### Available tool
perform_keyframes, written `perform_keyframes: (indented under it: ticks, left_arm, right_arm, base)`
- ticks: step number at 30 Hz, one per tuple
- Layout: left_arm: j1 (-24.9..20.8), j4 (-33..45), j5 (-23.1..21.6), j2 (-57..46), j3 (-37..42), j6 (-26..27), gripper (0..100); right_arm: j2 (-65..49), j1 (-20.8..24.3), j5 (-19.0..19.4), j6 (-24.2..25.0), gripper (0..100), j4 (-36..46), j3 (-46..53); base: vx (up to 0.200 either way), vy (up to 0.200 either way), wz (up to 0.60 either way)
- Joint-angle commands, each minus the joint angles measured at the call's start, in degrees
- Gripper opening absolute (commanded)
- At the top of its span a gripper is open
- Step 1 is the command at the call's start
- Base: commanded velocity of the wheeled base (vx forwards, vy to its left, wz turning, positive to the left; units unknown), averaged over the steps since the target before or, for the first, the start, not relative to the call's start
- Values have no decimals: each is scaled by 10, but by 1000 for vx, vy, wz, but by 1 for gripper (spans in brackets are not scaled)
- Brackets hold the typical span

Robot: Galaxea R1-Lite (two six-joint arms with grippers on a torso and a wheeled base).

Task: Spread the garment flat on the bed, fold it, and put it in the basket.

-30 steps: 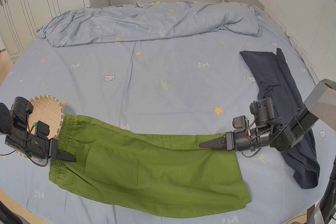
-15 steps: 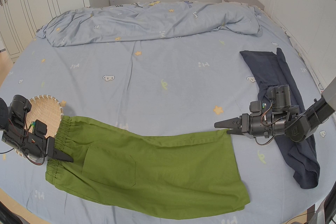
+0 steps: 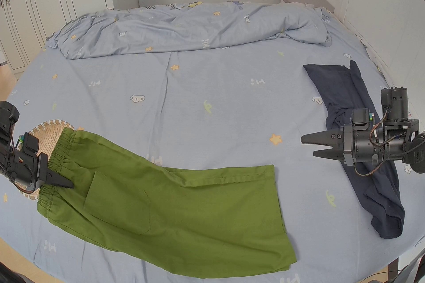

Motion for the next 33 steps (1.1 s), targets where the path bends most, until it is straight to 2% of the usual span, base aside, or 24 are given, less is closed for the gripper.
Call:
perform_keyframes:
  ticks: [1, 2, 5, 6, 7, 8, 10, 12, 13, 18, 19, 20, 21, 24, 29, 33]
  left_arm:
    - [0, 4, 0, -13, -6, 0, 0]
    - [-18, 54, 0, -19, -43, -10, 0]
    - [-63, 127, 10, -25, -113, -55, 0]
    - [-87, 140, 18, -27, -132, -78, 0]
    - [-91, 140, 20, -28, -134, -82, 0]
    - [-145, 141, 37, -39, -149, -122, 0]
    - [-208, 141, 67, -45, -156, -153, 0]
    - [-217, 141, 72, -46, -157, -156, 0]
    - [-315, 140, 123, -45, -164, -188, 0]
    - [-438, 126, 161, -44, -184, -228, 0]
    - [-445, 126, 163, -43, -186, -230, 0]
    - [-471, 118, 174, -37, -196, -241, 0]
    - [-471, 118, 174, -37, -196, -241, 0]
    - [-532, 99, 214, 1, -231, -278, 0]
    - [-582, 79, 252, 51, -260, -319, 0]
    - [-631, 51, 276, 99, -283, -387, 0]
  right_arm:
    - [-34, -2, 1, -2, 100, 3, 6]
    - [-36, -5, 1, -3, 100, 5, 8]
    - [-37, -13, 1, -4, 100, 5, 7]
    - [-37, -15, 1, -4, 100, 6, 7]
    - [-37, -15, 1, -4, 100, 6, 7]
    - [-37, -15, 1, -5, 100, 6, 7]
    - [-36, -17, 1, -5, 100, 6, 7]
    - [-37, -18, 1, -5, 100, 6, 7]
    - [-37, -25, 1, -6, 100, 6, 6]
    - [-36, -34, 1, -10, 100, 6, 5]
    - [-36, -34, 1, -10, 100, 6, 5]
    - [-36, -37, 1, -12, 100, 6, 5]
    - [-36, -37, 1, -12, 100, 6, 5]
    - [-37, -37, 1, -12, 100, 6, 6]
    - [-36, -37, 1, -13, 100, 6, 6]
    - [-35, -38, 0, -13, 100, 6, 7]
  base:
    - [0, 0, 0]
    - [0, 0, 0]
    - [0, 0, 0]
    - [0, 0, 0]
    - [0, 0, 0]
    - [0, 0, 0]
    - [0, 0, 0]
    - [0, 0, 0]
    - [0, 0, 0]
    - [0, 0, 0]
    - [0, 0, 0]
    - [0, 0, 0]
    - [0, 0, 0]
    - [0, 0, 0]
    - [0, 0, 0]
    - [0, 0, 0]
